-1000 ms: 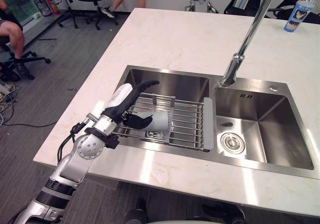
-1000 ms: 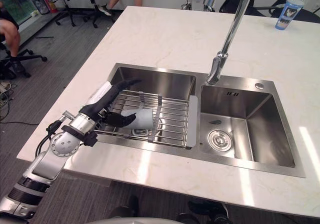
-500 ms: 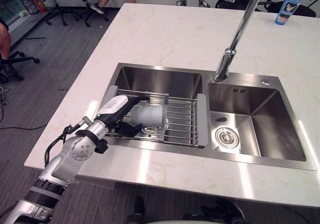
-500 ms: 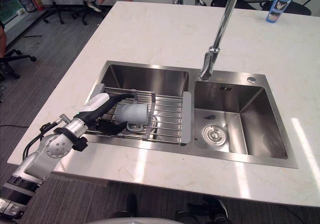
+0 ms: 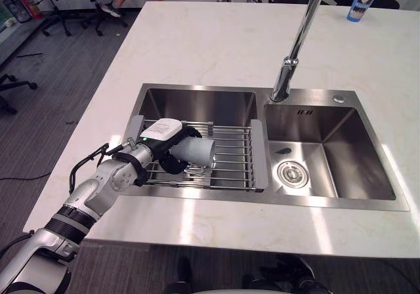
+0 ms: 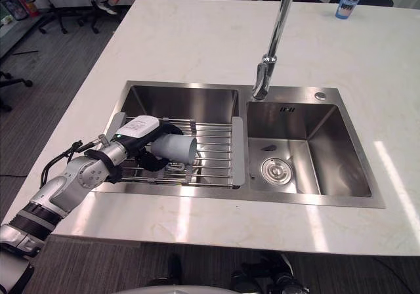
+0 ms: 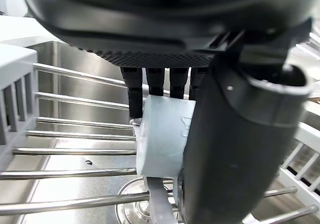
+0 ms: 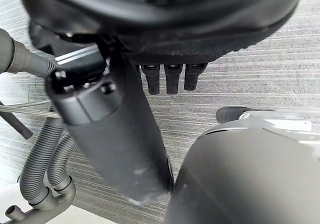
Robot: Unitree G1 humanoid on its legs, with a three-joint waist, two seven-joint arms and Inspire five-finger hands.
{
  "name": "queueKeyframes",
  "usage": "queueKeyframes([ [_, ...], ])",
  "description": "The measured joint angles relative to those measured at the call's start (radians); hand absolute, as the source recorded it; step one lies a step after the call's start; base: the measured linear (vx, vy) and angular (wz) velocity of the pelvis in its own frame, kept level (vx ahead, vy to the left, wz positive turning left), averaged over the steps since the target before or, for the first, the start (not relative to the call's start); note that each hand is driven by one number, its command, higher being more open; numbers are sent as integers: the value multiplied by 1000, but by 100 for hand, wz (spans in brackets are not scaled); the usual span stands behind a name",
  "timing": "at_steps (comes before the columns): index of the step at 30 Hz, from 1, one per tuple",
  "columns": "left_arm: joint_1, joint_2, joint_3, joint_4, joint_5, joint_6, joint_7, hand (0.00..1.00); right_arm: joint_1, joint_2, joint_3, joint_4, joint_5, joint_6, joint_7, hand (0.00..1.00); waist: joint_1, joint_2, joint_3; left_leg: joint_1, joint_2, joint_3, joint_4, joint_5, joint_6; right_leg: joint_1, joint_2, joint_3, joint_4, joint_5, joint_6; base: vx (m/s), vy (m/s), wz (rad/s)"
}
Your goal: Walk over to the sink, pick up the cup, carry it to the dishwasher, place the cup inside the dishwasher, then close the dishwasher door
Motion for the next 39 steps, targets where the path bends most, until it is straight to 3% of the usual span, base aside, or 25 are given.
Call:
queueKeyframes([
  [4,12,-12,16,-3,-26,5,6,30,-1,0,-5,0,3,0,-3,90,0,1,1,1,0,0,0,0,0,3,0,0,-2,1,-1,0,0,0],
  [11,235,-199,258,-150,-164,27,73,30,3,5,-39,1,31,0,-10,90,18,1,1,12,1,4,0,0,0,10,0,11,-1,6,-3,-6,1,0],
  [18,487,-521,461,-369,-350,31,220,30,-2,23,-77,-1,43,-1,-21,90,54,0,0,31,14,62,0,-6,1,-6,7,75,2,28,0,-53,18,-25],
  [20,538,-602,464,-434,-428,30,261,30,2,23,-83,-2,44,0,-32,90,64,-2,0,33,16,96,0,-8,4,-30,8,116,9,41,3,-61,41,-54],
  [23,563,-640,442,-482,-481,28,280,30,2,35,-108,-17,53,1,-50,90,68,-8,5,30,16,138,8,-12,10,-68,7,163,50,44,8,-41,31,-47],
  [26,569,-671,370,-538,-501,23,303,30,16,64,-115,-90,71,4,-86,90,64,-35,21,-18,29,161,147,-83,29,-109,-4,153,132,46,13,-102,21,-33],
  [28,583,-688,331,-580,-516,18,300,30,27,66,-117,-124,71,4,-97,90,67,-32,17,-56,49,165,203,-115,53,-114,3,150,120,68,50,-158,26,-12],
  [29,591,-707,329,-598,-517,-1,297,30,22,73,-116,-137,71,4,-107,90,71,-30,22,-69,57,167,216,-114,62,-150,-6,137,326,-33,25,-130,12,5],
  [31,630,-724,329,-608,-535,-12,296,30,34,77,-113,-139,71,4,-110,90,86,-28,15,-67,45,159,223,-107,73,-134,-19,126,559,-118,59,-114,-27,14],
  [33,664,-737,333,-614,-556,-13,302,30,38,76,-106,-148,71,4,-114,90,122,-42,-5,-111,37,154,253,-101,75,-77,-19,129,525,-144,53,-138,-98,10],
  [34,674,-742,333,-619,-560,-13,306,30,36,70,-101,-167,71,4,-120,90,144,-32,-14,-172,41,138,273,-81,71,-72,-6,120,425,-173,37,-125,-105,20],
  [37,680,-755,314,-621,-571,-10,306,30,-12,57,-92,-172,71,4,-135,90,151,-10,-8,-264,55,83,257,10,40,-49,33,87,247,-198,-5,-176,-99,43],
  [39,695,-757,271,-615,-579,-1,305,30,-29,49,-92,-161,71,3,-152,90,137,17,11,-263,79,20,230,75,23,-26,83,44,233,-181,-35,-302,-147,65],
])
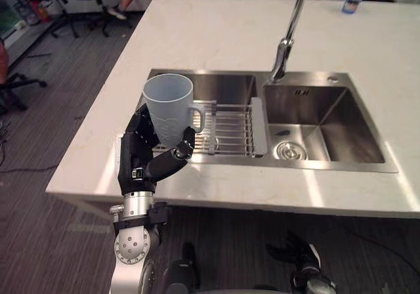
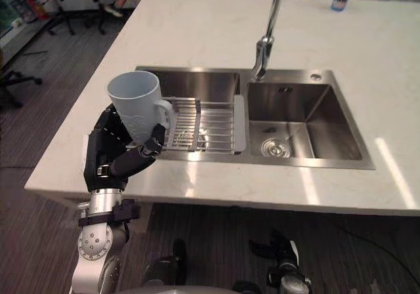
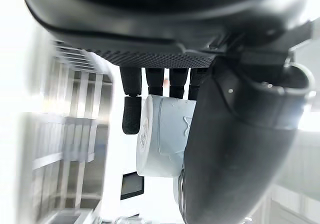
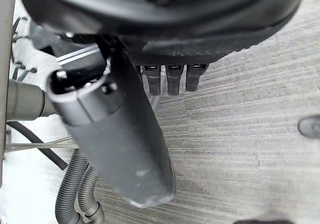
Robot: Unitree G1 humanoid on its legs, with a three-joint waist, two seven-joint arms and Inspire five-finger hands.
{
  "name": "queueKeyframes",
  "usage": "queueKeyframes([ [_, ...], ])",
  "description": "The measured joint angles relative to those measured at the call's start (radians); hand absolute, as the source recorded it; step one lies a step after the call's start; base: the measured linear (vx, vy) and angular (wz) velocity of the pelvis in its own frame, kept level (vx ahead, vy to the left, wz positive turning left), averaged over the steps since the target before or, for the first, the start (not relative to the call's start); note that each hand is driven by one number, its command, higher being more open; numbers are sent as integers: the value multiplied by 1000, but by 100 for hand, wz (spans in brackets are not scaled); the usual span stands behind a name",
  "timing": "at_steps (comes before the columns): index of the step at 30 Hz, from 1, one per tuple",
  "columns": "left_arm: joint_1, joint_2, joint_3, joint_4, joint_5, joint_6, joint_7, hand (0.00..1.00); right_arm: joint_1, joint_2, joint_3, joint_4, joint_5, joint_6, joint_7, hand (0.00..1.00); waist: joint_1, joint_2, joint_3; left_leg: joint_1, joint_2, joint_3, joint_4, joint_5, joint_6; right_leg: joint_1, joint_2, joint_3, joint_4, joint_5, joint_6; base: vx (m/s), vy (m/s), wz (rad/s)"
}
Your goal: Walk over to the sink, pick up the cup, carry it to the dishwasher, place the cup inside the dishwasher, then close the dishwasher door
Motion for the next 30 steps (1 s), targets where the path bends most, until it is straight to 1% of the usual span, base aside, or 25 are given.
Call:
queueKeyframes([
  [1,3,9,-13,1,-2,0,-3,30,-2,0,-1,-2,0,-1,-5,90,-1,-3,-1,11,-7,-28,-56,70,-27,4,1,-32,-4,7,-13,-315,-116,77],
  [2,-1,16,-24,1,-5,0,-14,30,-1,-2,-6,-5,0,-2,-10,90,-13,-14,5,10,-10,-32,-38,59,-18,3,-9,-64,-4,15,-29,-284,-81,85],
  [3,-1,15,-39,-1,-9,0,-22,30,5,-5,-3,-9,0,-4,-22,90,-13,-25,11,4,-10,4,90,-54,20,2,-20,-95,-5,26,-35,-305,-69,90],
  [4,-4,15,-51,-3,-17,0,-30,30,23,-14,-3,-29,0,-4,-32,90,-16,-24,10,10,-8,27,211,-169,36,0,-35,-124,-4,36,-36,-286,-49,83],
  [5,-6,11,-53,-4,-18,-2,-42,30,40,-17,-1,-54,-1,-4,-32,90,-19,-24,9,24,-3,43,288,-236,39,-2,-51,-145,-2,41,-32,-171,18,70],
  [6,-6,9,-54,-4,-18,-3,-45,30,49,-17,0,-68,-1,-4,-33,90,-24,-25,8,35,0,47,328,-267,37,-4,-62,-160,-1,46,-30,-145,58,77],
  [8,-17,1,-73,5,-31,-6,-50,30,64,-19,4,-81,-2,-7,-34,90,-45,-20,-10,107,23,60,363,-348,15,-14,-98,-236,-19,66,-7,-199,127,101],
  [9,-22,1,-83,19,-36,-10,-53,30,68,-17,5,-75,-2,-7,-35,90,-47,-18,-23,132,25,64,325,-352,8,-22,-106,-255,-28,74,2,-160,179,109],
  [10,-36,0,-101,43,-36,-10,-62,30,71,-23,6,-63,-3,-7,-36,90,-47,-3,-49,193,18,64,171,-348,-17,-36,-112,-291,-53,94,22,-76,206,100],
  [11,-60,4,-110,77,-38,-10,-64,30,51,-17,6,-34,-8,-8,-39,90,-44,1,-59,227,-15,48,36,-295,-53,-42,-131,-316,-68,114,38,-55,221,88],
  [12,-67,12,-111,96,-39,-9,-63,30,44,-11,11,-23,-10,-6,-39,90,-43,-7,-63,233,-33,45,-6,-269,-41,-40,-140,-321,-89,134,39,-35,218,68],
  [13,-71,27,-108,122,-43,-8,-61,30,34,2,28,-7,-14,-7,-30,90,-42,-19,-63,234,-59,28,-36,-248,-25,-25,-151,-341,-123,156,58,-16,189,62],
  [16,-72,37,-113,167,-45,5,-59,30,10,20,60,24,-22,-9,-28,90,-42,-30,-64,206,-114,-37,-23,-236,-6,22,-193,-431,-150,179,84,-13,167,86],
  [17,-75,37,-119,167,-48,5,-60,30,2,20,62,41,-33,-11,-28,90,-43,-30,-64,179,-127,-31,-11,-229,2,31,-205,-473,-150,181,87,-49,145,122],
  [18,-85,38,-131,166,-53,6,-61,30,-5,20,59,56,-38,-11,-29,90,-44,-31,-64,160,-134,4,-6,-220,18,39,-219,-515,-149,182,89,-72,153,119],
  [20,-93,41,-139,161,-56,5,-63,30,-25,21,60,88,-42,-10,-29,90,-32,-43,-56,140,-107,123,23,-246,67,58,-233,-571,-145,184,93,-61,121,97],
  [21,-93,43,-143,162,-56,6,-66,30,-34,16,62,96,-47,-10,-31,90,-30,-44,-55,120,-95,156,92,-263,66,88,-242,-607,-135,184,95,-22,74,70],
  [22,-93,43,-151,162,-56,6,-69,30,-37,12,62,103,-51,-10,-32,90,-29,-44,-56,116,-103,144,112,-273,69,92,-248,-617,-116,182,96,6,114,95],
  [23,-97,43,-163,162,-55,7,-80,30,-39,4,62,108,-55,-7,-33,90,-34,-42,-57,110,-125,105,128,-285,82,92,-282,-634,-36,170,96,7,137,94],
  [24,-100,46,-174,162,-55,7,-88,30,-39,3,61,109,-65,-3,-36,90,-42,-44,-56,112,-149,67,129,-289,93,82,-322,-632,58,159,80,29,207,142],
  [25,-103,59,-190,162,-55,8,-97,30,-39,3,59,109,-74,2,-39,90,-48,-58,-50,129,-184,10,125,-294,110,38,-381,-569,222,160,43,34,172,128],
  [26,-103,66,-193,162,-54,10,-102,30,-39,3,59,109,-74,3,-39,90,-50,-62,-46,135,-197,-16,123,-294,122,0,-394,-498,302,163,12,64,182,145],
  [27,-103,80,-193,166,-54,13,-103,30,-39,8,63,109,-77,3,-38,90,-57,-62,-45,137,-207,-75,122,-299,137,-49,-338,-337,348,93,8,66,114,143],
  [28,-103,81,-178,167,-53,15,-100,30,-41,9,83,106,-80,1,-36,90,-57,-63,-45,140,-217,-130,114,-292,147,-94,-261,-212,337,35,9,95,108,154],
  [30,-104,80,-156,167,-54,15,-94,30,-42,11,97,101,-80,0,-34,90,-58,-64,-42,150,-236,-200,106,-282,155,-139,-176,-93,297,3,-4,102,49,132],
])
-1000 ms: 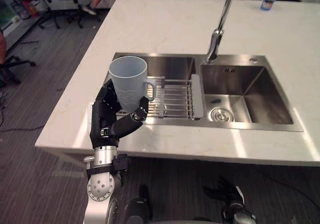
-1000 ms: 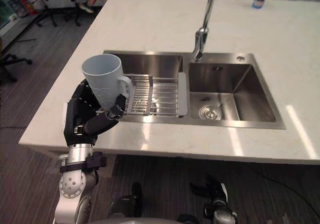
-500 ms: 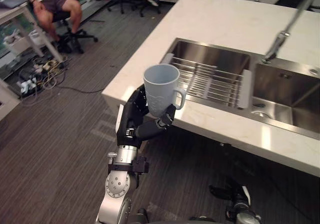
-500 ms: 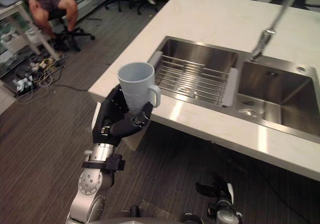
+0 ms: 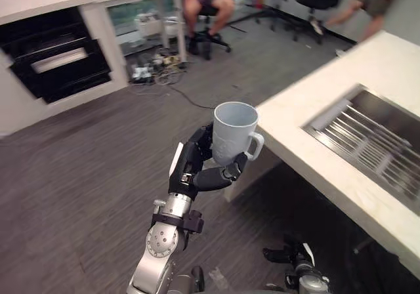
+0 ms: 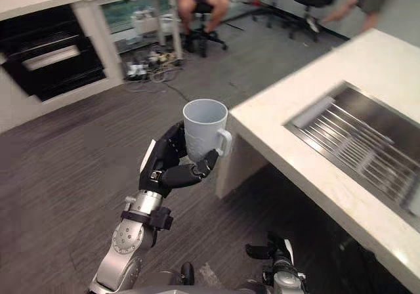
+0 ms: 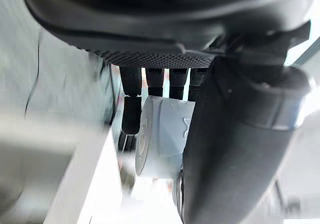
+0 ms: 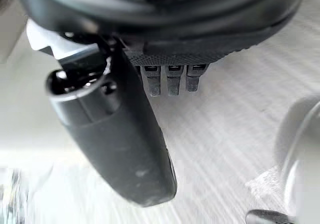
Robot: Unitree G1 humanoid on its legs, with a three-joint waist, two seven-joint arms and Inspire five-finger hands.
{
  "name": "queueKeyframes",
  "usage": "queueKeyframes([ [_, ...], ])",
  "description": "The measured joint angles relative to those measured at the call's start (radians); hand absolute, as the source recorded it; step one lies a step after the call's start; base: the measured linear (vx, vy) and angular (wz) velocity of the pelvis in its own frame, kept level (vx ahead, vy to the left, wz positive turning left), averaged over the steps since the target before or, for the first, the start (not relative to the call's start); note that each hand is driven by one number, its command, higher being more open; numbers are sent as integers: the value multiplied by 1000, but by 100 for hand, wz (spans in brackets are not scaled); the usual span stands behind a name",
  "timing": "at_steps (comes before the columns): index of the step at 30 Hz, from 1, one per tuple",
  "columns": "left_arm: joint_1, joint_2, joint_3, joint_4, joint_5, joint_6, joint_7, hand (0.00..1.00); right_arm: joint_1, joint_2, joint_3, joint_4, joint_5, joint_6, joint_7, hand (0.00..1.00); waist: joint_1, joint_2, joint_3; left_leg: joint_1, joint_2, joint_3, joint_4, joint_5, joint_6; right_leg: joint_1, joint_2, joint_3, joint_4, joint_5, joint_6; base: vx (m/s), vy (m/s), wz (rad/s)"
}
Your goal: Walk over to the sink, pick up the cup, carry it to the dishwasher, place the cup inside the dishwasher, then close the dishwasher door
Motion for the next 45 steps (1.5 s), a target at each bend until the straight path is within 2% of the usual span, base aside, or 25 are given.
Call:
queueKeyframes([
  [2,-1,-1,6,0,0,0,15,30,33,7,0,-36,0,4,1,90,-10,0,2,23,-39,-142,10,0,3,-66,122,217,-53,-11,6,122,-43,184],
  [4,0,-7,7,-5,0,0,16,30,86,15,-1,-117,-1,12,1,90,-8,0,4,41,-61,-227,36,-18,-4,-92,166,312,-50,-10,10,124,-123,183],
  [5,8,-9,9,-29,-1,0,19,30,128,22,1,-203,-1,13,1,90,-6,-11,-1,43,-91,-302,76,-52,-18,-107,164,342,-80,-1,26,157,-192,182],
  [6,16,-8,12,-50,-1,0,19,30,138,27,2,-231,-1,13,1,90,1,-26,-7,37,-98,-303,89,-68,-18,-106,148,344,-116,9,29,207,-285,175],
  [7,27,-5,19,-103,-1,-4,17,30,149,44,1,-279,-1,12,0,90,16,-83,-18,19,-98,-240,105,-91,-26,-99,93,325,-189,76,52,249,-374,152],
  [8,29,-30,17,-115,-10,-16,14,30,147,36,0,-306,-1,12,0,90,20,-75,-22,-10,-63,-223,165,-126,-61,-80,85,247,-188,113,61,251,-364,141],
  [11,31,-57,18,-128,-21,-19,12,30,139,27,-1,-351,-2,11,-1,90,38,-53,-35,-53,46,-149,181,-142,-90,-32,98,133,-226,107,40,179,-196,113],
  [13,30,-79,18,-128,-22,-18,12,30,126,21,-4,-382,-8,9,-6,90,33,-47,-38,-68,146,15,161,-122,-102,5,94,55,-255,107,40,242,-151,115],
  [14,31,-82,18,-127,-35,-17,12,30,118,15,-10,-387,-10,9,-12,90,33,-48,-38,-41,176,150,142,-116,-110,39,85,29,-275,107,40,188,-6,81],
  [15,32,-81,19,-127,-40,-17,12,30,117,17,-10,-387,-10,9,-12,90,36,-51,-39,-28,180,186,134,-115,-111,54,82,31,-284,107,40,151,14,52],
  [16,24,-9,25,6,-41,-8,-9,30,71,-44,17,-97,-33,1,12,90,-37,-23,-79,49,168,217,-228,144,-143,71,125,182,-530,272,30,34,11,10],
  [22,27,-10,34,8,-41,-8,-7,30,85,-44,17,-99,-32,-1,13,90,-38,-21,-80,76,170,242,-240,140,-146,82,132,207,-546,275,30,3,0,-10],
  [28,28,-26,73,145,-41,5,-1,30,142,-42,18,-91,-31,10,6,90,-45,-3,-96,79,157,203,-237,135,-142,116,116,157,-584,269,29,39,0,16],
  [32,22,-47,168,171,-41,30,40,30,60,-42,16,-100,-31,10,-19,90,-37,17,-50,-24,165,140,-30,45,-137,122,121,121,-566,262,30,14,8,24],
  [33,18,-58,191,163,-40,30,52,30,27,-45,15,-106,-31,10,-28,90,-32,24,-25,-37,164,134,11,17,-129,118,120,111,-531,237,36,-41,40,24],
  [34,23,-60,205,147,-40,30,58,30,0,-44,14,-107,-32,10,-32,90,-12,13,-4,-46,159,135,58,-18,-118,99,107,106,-467,175,38,-47,65,19],
  [35,26,-57,205,137,-40,30,60,30,-7,-43,10,-108,-33,10,-32,90,-1,11,-1,-58,155,135,92,-41,-112,83,98,103,-426,150,44,-5,159,19],
  [36,35,-55,205,107,-40,30,59,30,-10,-42,5,-124,-35,9,-34,90,16,10,1,-87,144,133,174,-96,-100,56,78,89,-340,95,55,60,209,32],
  [37,51,-56,212,70,-40,28,59,30,-6,-42,4,-153,-40,9,-35,90,16,4,13,-97,121,124,226,-152,-89,43,47,74,-253,43,56,107,204,38],
  [38,60,-53,214,55,-40,26,59,30,-5,-37,6,-164,-41,9,-34,90,17,-4,12,-91,102,122,228,-166,-80,33,29,73,-202,19,53,179,147,35],
  [39,70,-51,227,35,-38,23,63,30,-10,-31,14,-189,-44,9,-31,90,17,-21,25,-82,74,118,226,-179,-55,-21,-1,75,-61,21,24,184,104,20],
  [40,74,-47,238,33,-38,21,66,30,-16,-29,22,-196,-45,9,-30,90,15,-20,31,-77,73,116,223,-182,-49,-66,-2,81,32,47,-12,257,139,29],
  [41,77,-32,248,43,-38,23,80,30,-15,-17,37,-197,-47,7,-26,90,7,-12,41,-48,81,89,202,-186,-37,-122,31,90,106,20,-20,296,128,34],
  [43,75,-19,246,42,-38,22,83,30,-4,2,37,-205,-47,7,-25,90,5,-18,60,-3,83,64,166,-190,-29,-154,75,76,87,2,-20,342,76,41],
  [45,67,-21,217,44,-38,22,83,30,22,6,35,-241,-47,7,-25,90,-18,-17,69,60,78,8,113,-208,-26,-225,143,53,-31,19,3,395,10,63],
])
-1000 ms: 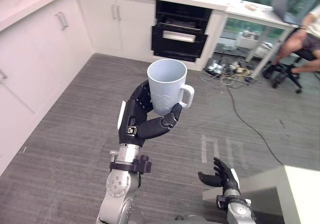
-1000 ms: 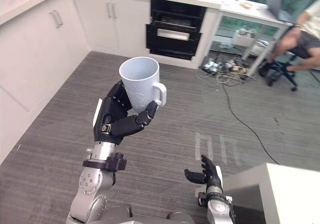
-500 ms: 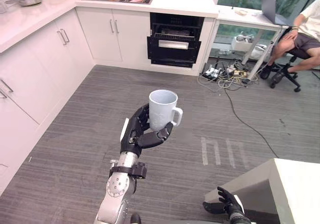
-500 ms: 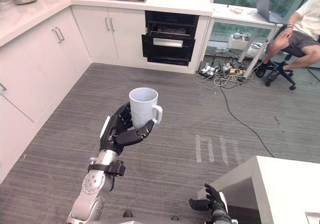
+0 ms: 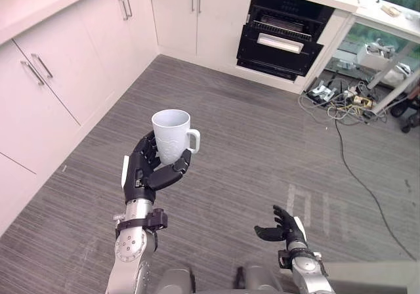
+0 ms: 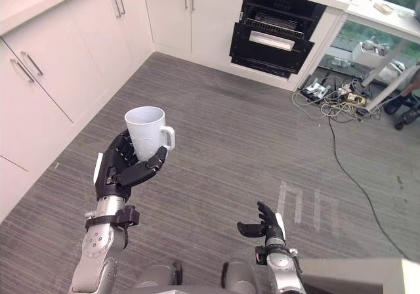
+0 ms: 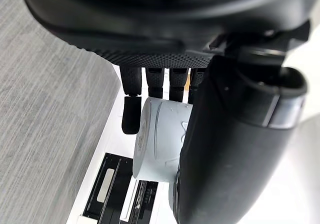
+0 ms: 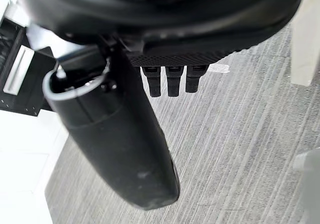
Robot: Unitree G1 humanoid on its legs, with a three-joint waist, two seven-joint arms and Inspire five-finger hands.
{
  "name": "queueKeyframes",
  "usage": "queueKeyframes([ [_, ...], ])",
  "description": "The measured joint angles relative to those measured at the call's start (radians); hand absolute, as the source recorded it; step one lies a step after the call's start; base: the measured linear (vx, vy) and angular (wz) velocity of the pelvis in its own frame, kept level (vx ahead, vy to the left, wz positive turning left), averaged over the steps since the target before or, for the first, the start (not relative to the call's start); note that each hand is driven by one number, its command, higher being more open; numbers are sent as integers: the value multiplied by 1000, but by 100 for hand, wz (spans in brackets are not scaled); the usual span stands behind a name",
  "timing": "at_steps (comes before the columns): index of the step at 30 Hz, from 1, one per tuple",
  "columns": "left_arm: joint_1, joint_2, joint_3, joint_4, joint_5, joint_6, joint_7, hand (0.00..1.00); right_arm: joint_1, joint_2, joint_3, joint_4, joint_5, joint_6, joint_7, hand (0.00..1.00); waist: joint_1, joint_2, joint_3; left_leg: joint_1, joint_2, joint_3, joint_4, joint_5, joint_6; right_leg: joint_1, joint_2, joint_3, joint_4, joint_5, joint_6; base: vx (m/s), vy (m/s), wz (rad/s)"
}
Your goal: Walk over to the sink, pick up the cup, carry it to the dishwasher, place the cup inside the dishwasher, then close the dishwasher door
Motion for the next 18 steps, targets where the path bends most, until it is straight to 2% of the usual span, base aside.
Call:
queueKeyframes([
  [1,-5,0,-12,0,0,0,-1,30,6,-2,-2,-10,0,1,-1,90,-3,-2,1,18,-5,-13,-15,-5,-1,-22,9,-3,-39,15,6,452,-18,81],
  [3,-27,-3,-54,2,4,0,-3,30,21,-15,-5,-44,0,2,-3,90,-25,-13,2,92,-29,-72,-61,-31,-6,-62,8,-6,-226,147,1,527,-73,92],
  [4,-31,-5,-73,5,11,0,-4,30,25,-21,-5,-47,0,3,-4,90,-37,-4,1,124,-28,-102,-63,-50,-22,-54,13,2,-250,242,-10,619,-152,96],
  [5,-30,-10,-90,10,12,0,-7,30,37,-28,-6,-54,0,6,-4,90,-41,18,-11,164,-12,-136,-67,-71,-37,-26,28,-10,-240,295,-45,667,-145,91],
  [6,-29,-38,-104,10,21,3,-16,30,43,-30,-7,-77,-1,16,-3,90,-44,51,-20,144,20,-160,24,-74,-85,5,42,-60,-214,249,-53,774,-187,85],
  [7,-30,-69,-107,11,21,5,-18,30,50,-26,0,-115,0,16,-1,90,-45,66,-14,84,25,-158,217,-30,-156,55,53,-95,-209,238,-50,626,-142,63],
  [8,-29,-80,-105,11,21,6,-18,30,59,-24,4,-142,0,15,1,90,-43,72,-11,40,34,-149,342,22,-209,90,62,-108,-217,235,-54,601,-172,50],
  [9,-25,-92,-100,11,20,7,-23,30,76,-18,7,-195,0,12,2,90,-25,77,-11,-55,73,-91,583,187,-241,186,87,-109,-266,223,-71,607,-157,13],
  [10,-21,-95,-100,6,20,6,-29,30,82,-11,7,-211,0,0,-4,90,-1,78,-12,-123,137,3,759,198,-219,281,114,-92,-327,218,-76,593,-144,-3],
  [11,-18,-96,-99,2,20,5,-30,30,80,-9,7,-216,1,-3,-8,90,8,78,-12,-156,165,37,820,185,-197,324,124,-82,-357,214,-82,676,-126,-26],
  [12,-17,-97,-96,-2,18,4,-32,30,67,-8,7,-219,4,-12,-20,90,29,76,-13,-221,204,97,879,148,-161,395,127,-64,-411,203,-84,541,-75,-27],
  [13,-16,-97,-87,-3,17,4,-32,30,50,-10,5,-216,8,-14,-28,90,41,75,-13,-281,237,155,865,110,-140,451,120,-37,-459,191,-78,531,-46,-29],
  [14,-16,-98,-79,-1,17,4,-32,30,36,-12,5,-203,8,-15,-29,90,46,75,-13,-309,247,180,829,89,-139,475,113,-28,-476,183,-71,494,54,-34],
  [15,-16,-103,-61,4,11,4,-31,30,6,-14,4,-158,8,-16,-28,90,53,73,-12,-340,250,217,713,53,-134,507,95,-14,-485,163,-62,483,91,-28],
  [16,-15,-104,-53,6,5,4,-31,30,-13,-15,4,-132,8,-15,-28,90,58,69,-9,-351,245,231,642,42,-136,522,85,-9,-486,153,-61,577,162,-31],
  [17,-16,-101,-39,9,-1,4,-30,30,-30,-17,5,-76,7,-9,-29,90,62,55,-2,-358,199,245,417,55,-136,565,43,9,-487,121,-47,390,153,-21],
  [18,-15,-101,-36,9,0,4,-30,30,-31,-20,5,-61,7,-8,-30,90,65,51,-4,-355,174,244,308,82,-137,577,23,15,-486,106,-33,507,214,-25],
])
